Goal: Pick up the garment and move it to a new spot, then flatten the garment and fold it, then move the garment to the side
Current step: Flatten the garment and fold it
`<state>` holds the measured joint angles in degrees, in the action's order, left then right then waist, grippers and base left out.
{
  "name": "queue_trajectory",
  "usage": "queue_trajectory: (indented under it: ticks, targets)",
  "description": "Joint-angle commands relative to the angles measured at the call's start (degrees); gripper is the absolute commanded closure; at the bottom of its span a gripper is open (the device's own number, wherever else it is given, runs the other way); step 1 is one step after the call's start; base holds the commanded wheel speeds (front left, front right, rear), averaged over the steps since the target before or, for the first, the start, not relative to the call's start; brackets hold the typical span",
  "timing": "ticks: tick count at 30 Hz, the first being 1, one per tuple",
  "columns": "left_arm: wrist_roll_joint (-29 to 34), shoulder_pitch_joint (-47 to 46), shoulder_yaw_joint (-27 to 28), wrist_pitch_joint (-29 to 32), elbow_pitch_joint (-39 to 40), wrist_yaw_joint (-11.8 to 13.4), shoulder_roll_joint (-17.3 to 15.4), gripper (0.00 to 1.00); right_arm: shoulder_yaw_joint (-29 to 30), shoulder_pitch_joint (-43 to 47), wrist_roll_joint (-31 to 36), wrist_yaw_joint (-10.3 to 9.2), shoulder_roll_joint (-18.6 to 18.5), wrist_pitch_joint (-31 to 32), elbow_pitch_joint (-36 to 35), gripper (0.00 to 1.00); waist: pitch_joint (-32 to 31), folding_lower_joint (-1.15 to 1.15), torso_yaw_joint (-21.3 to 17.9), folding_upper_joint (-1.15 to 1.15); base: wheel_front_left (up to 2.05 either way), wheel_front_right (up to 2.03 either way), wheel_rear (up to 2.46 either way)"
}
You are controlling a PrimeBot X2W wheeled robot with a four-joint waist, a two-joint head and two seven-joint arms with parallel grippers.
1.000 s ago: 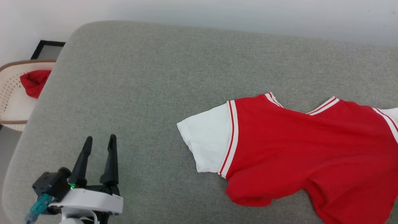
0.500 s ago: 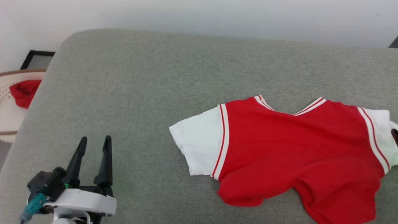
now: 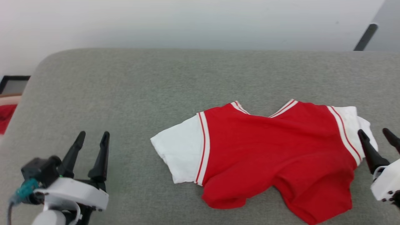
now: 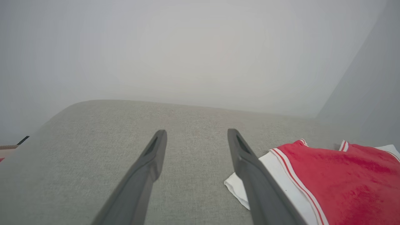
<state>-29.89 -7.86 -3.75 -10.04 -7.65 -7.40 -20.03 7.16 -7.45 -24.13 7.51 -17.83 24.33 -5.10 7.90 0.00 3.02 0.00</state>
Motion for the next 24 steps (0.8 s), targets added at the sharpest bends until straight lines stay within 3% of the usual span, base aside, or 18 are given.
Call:
queue_trajectory:
  ticks: [1, 8, 13, 19, 24]
  targets:
    - [-1.02, -1.0, -0.15, 1.4, 0.42, -0.16, -0.74, 0.0, -0.56, 1.0, 0.37, -0.04, 0.82, -2.01, -0.7, 0.0, -0.82, 0.0, -1.78, 0.0, 0.0, 0.0, 0.0]
    - [-6.08, -5.05, -1.02, 12.29, 0.52, -0.12, -3.52, 0.0, -3.76, 2.24, 1.09, -0.04, 3.28, -8.12, -1.19, 0.0, -0.42, 0.0, -4.52, 0.0, 0.0, 0.0, 0.0]
    - [-10.98, -10.8, -2.53, 25.9, -0.73, 0.19, -5.85, 0.0, -5.88, 1.07, 1.65, -0.04, 4.11, -10.51, -1.33, 0.0, 1.03, 0.0, -6.65, 0.0, 0.0, 0.0, 0.0]
    - [-15.85, -16.67, -5.16, 42.66, -2.11, 2.77, -7.16, 0.0, -7.12, -0.64, 0.79, -0.04, 3.94, -12.46, -0.85, 0.0, 3.37, 0.0, -8.87, 0.0, 0.0, 0.0, 0.0]
    - [-17.18, -18.86, -7.13, 53.14, -4.0, 5.91, -8.86, 0.0, -7.98, -1.65, 0.46, -0.04, 4.37, -13.24, -0.13, 0.0, 5.47, 0.0, -10.67, 0.0, 0.0, 0.0, 0.0]
